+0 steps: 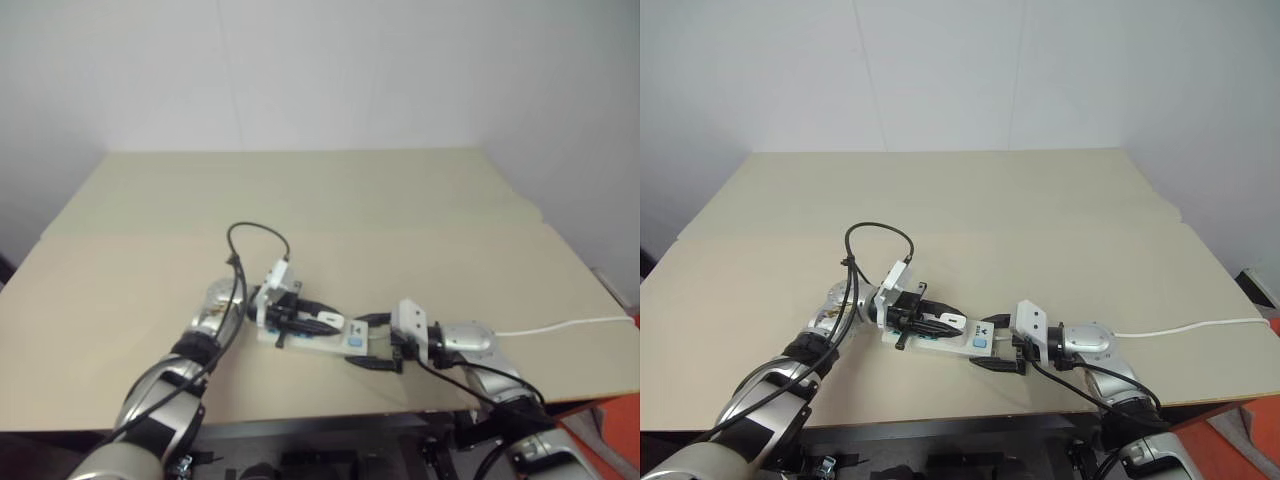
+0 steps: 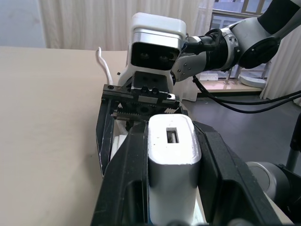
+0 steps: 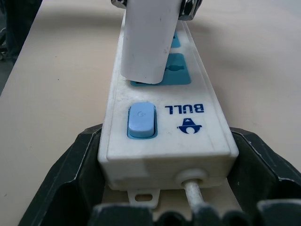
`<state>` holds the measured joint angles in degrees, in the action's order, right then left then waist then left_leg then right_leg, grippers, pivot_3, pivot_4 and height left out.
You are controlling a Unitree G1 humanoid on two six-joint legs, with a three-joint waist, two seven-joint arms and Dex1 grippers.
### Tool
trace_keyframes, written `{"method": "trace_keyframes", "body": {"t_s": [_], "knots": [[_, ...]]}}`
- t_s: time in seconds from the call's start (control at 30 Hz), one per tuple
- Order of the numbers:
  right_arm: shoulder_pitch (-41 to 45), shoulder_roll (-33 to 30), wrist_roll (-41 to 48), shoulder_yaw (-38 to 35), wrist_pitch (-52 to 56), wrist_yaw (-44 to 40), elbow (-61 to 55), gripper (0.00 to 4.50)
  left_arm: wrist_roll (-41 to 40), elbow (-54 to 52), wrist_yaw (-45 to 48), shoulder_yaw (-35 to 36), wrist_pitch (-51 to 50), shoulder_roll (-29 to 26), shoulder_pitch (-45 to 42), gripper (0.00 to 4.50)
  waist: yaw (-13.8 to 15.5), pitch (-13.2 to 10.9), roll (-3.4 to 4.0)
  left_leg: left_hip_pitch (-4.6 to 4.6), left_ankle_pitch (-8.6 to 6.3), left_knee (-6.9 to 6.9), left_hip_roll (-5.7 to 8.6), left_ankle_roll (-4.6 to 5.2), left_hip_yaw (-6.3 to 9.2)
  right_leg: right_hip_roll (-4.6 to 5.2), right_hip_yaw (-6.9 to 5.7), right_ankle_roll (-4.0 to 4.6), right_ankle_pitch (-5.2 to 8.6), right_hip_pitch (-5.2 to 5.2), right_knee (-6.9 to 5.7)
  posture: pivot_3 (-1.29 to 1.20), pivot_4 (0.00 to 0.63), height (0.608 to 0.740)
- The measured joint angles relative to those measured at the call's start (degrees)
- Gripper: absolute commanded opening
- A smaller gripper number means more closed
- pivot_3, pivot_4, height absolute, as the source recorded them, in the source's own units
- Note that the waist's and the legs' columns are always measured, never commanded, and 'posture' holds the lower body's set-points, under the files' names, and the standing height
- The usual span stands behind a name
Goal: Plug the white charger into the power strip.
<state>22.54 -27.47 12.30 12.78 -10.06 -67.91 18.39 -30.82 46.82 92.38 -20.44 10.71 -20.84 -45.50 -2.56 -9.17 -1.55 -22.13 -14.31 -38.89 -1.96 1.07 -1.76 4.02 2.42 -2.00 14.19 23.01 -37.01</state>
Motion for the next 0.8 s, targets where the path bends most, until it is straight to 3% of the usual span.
{"method": "trace_keyframes", "body": {"t_s": [0.7, 0.8], "knots": [[0.47, 0.12, -0.20, 0.43, 0.00, 0.19, 1.22, 3.43, 1.63, 1.35, 0.00, -0.95, 3.71, 0.02, -0.40, 1.02, 0.03, 0.08, -0.01, 0.68, -0.04, 0.16, -0.01, 0.04, 0.00, -0.01, -0.02, 0.00, 0.01, -0.70, 0.21, 0.00, 0.150, 0.740], [0.48, 0.09, -0.31, 0.42, -0.20, 0.14, 1.19, 3.43, 3.40, 2.59, 0.01, -1.12, 3.17, -0.81, -0.48, 2.04, -0.07, 0.09, -0.01, 0.70, -0.05, 0.17, -0.01, 0.04, -0.01, -0.02, -0.01, 0.00, 0.01, -0.70, 0.21, 0.00, 0.150, 0.740]]}}
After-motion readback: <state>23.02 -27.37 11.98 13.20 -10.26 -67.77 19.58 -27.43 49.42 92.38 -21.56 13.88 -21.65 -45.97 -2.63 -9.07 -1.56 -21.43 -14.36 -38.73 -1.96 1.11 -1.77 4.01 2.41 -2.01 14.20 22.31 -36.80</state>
